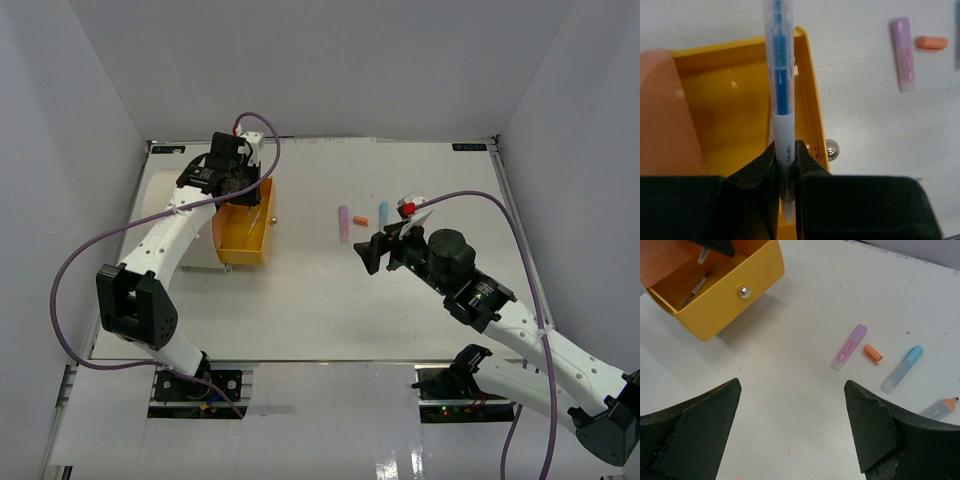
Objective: Sort the stationery into containers
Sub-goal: Place the pen in the drawer.
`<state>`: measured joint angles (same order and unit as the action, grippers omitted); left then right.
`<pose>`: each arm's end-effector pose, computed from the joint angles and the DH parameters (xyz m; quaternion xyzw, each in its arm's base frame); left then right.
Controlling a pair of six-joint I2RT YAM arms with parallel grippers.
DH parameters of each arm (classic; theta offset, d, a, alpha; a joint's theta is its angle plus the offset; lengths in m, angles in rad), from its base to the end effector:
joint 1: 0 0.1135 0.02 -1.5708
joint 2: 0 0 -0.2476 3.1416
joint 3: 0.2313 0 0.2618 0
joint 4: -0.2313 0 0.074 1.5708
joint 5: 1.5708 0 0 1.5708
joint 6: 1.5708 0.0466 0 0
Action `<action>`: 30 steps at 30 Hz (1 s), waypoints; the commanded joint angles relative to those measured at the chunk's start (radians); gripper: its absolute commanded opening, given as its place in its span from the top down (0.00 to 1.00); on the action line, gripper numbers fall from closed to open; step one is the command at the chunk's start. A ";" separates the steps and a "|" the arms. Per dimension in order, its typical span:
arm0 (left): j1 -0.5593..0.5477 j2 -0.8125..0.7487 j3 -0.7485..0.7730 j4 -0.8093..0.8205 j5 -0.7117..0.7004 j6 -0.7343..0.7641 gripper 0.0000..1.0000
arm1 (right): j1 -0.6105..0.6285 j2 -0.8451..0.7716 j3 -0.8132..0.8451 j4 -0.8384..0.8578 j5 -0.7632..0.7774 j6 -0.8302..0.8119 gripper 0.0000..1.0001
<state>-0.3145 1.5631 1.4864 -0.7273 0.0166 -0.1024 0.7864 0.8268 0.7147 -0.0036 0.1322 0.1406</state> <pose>0.3425 -0.1122 0.3146 0.1013 0.9218 -0.0849 0.3644 0.1680 0.1596 0.3129 -0.1948 0.7206 0.2526 0.6156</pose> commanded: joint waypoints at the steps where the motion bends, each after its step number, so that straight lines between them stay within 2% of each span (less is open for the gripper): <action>1: -0.005 -0.009 0.023 -0.075 0.031 -0.022 0.80 | -0.004 -0.025 -0.012 0.039 0.024 -0.010 0.10; 6: -0.005 -0.014 0.037 -0.087 0.022 -0.036 0.61 | -0.006 -0.017 -0.031 0.042 0.018 -0.010 0.10; 13: -0.005 -0.021 0.057 -0.098 0.040 -0.048 0.42 | -0.007 0.018 -0.012 0.043 -0.035 -0.038 0.10; 17: -0.005 -0.035 0.092 -0.081 0.121 -0.054 0.37 | -0.009 0.087 0.026 0.048 -0.120 -0.085 0.10; 19: -0.005 -0.058 0.116 -0.061 0.190 -0.065 0.35 | -0.012 0.126 0.067 0.056 -0.235 -0.123 0.10; 21: -0.005 -0.086 0.133 -0.023 0.206 -0.075 0.23 | -0.013 0.195 0.095 0.080 -0.345 -0.142 0.10; 24: -0.005 -0.121 0.147 0.041 0.136 -0.092 0.10 | -0.030 0.302 0.153 0.129 -0.486 -0.231 0.10; 26: 0.000 -0.156 0.132 0.096 0.022 -0.092 0.04 | -0.038 0.400 0.221 0.140 -0.549 -0.286 0.10; 30: 0.043 -0.219 0.068 0.202 -0.154 -0.088 0.02 | -0.049 0.566 0.337 0.163 -0.672 -0.369 0.10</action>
<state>-0.3069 1.4166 1.5826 -0.6449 0.0269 -0.1837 0.7494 1.3296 0.9627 0.0807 -0.3771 -0.1215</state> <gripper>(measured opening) 0.979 0.900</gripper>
